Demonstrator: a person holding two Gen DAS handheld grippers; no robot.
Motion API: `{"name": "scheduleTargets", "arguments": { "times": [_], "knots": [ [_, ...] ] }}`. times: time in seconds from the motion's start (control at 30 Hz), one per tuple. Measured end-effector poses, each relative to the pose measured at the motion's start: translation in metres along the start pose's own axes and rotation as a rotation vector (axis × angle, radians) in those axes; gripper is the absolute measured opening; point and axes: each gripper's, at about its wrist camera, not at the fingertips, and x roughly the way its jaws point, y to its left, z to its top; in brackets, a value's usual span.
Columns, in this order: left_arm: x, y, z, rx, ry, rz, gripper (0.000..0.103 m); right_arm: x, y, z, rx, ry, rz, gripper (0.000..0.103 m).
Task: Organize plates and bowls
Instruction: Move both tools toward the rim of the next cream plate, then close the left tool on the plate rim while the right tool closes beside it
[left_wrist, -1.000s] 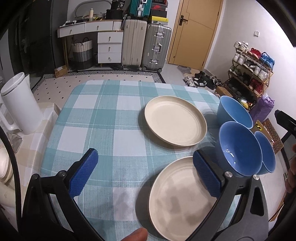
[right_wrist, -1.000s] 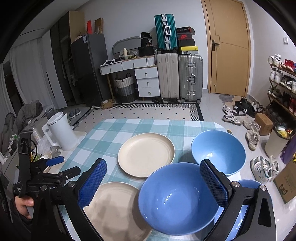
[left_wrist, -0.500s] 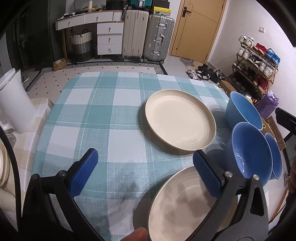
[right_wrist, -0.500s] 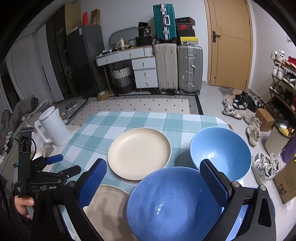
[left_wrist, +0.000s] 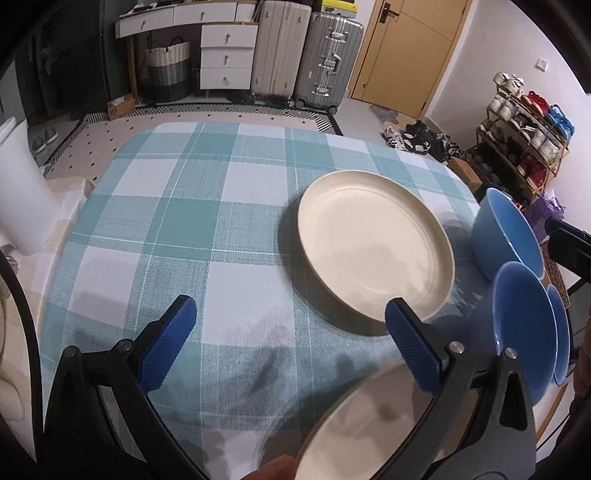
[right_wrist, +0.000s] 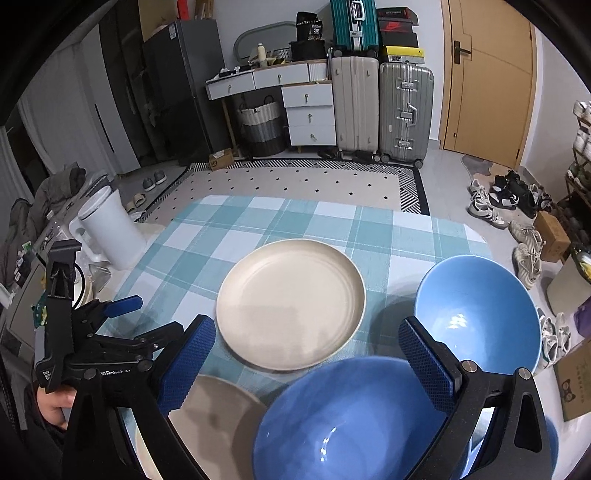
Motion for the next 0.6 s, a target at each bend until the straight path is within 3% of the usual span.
{"name": "scheduleTargets", "arguments": {
  "times": [0.1, 0.4, 0.6],
  "knots": [
    [0.013, 0.001, 0.002, -0.004, 0.022, -0.001, 0.1, 0.009, -0.001, 0.004, -0.003, 0.015, 0.001, 0.099],
    [0.048, -0.001, 0.006, -0.012, 0.086, -0.008, 0.077, 0.032, -0.011, 0.014, 0.021, 0.054, 0.004, 0.089],
    [0.063, -0.001, 0.008, -0.019, 0.1, 0.001, 0.072, 0.045, -0.014, 0.014, 0.019, 0.085, 0.002, 0.086]
  ]
}}
